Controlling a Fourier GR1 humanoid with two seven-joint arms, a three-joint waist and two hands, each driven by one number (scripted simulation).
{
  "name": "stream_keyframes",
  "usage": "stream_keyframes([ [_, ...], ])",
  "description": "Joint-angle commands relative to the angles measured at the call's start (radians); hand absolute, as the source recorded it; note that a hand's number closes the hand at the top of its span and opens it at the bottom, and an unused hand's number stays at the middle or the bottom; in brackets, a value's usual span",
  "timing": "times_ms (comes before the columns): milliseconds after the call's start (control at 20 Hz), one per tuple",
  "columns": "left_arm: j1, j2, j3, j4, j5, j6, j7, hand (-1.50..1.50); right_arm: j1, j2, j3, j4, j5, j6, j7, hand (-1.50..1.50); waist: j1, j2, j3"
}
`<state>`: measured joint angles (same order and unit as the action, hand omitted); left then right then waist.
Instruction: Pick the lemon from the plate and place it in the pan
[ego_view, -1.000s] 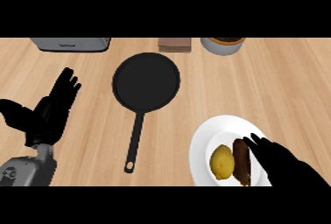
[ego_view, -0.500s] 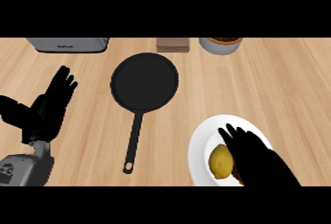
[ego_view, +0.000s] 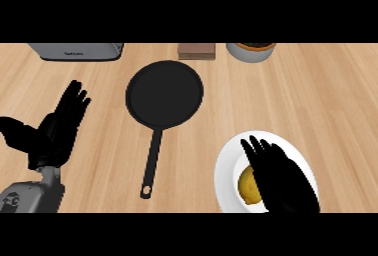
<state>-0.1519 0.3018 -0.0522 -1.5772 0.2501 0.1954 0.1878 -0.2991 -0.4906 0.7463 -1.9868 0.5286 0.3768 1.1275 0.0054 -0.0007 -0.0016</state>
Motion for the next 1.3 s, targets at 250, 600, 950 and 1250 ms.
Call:
stream_keyframes([
  [250,0.027,-0.019,0.016,-0.008,-0.012,-0.028,-0.022,0.00,0.040,0.062,-0.042,0.174,0.094,0.025,-0.021,-1.50,-0.004,0.001,0.001],
  [600,-0.030,-0.023,0.030,0.001,-0.053,-0.015,0.031,0.00,0.037,0.147,-0.104,0.207,0.118,0.107,-0.022,-1.50,-0.006,0.001,0.001],
  [950,-0.012,-0.052,0.039,-0.051,-0.066,-0.030,0.070,0.00,0.102,0.214,-0.124,0.319,0.246,0.030,-0.169,-1.50,-0.005,0.000,0.002],
  [1250,-0.039,-0.074,0.065,-0.017,-0.099,-0.027,0.058,0.00,0.091,0.222,-0.212,0.424,0.265,0.046,-0.307,-1.50,-0.005,0.001,0.002],
])
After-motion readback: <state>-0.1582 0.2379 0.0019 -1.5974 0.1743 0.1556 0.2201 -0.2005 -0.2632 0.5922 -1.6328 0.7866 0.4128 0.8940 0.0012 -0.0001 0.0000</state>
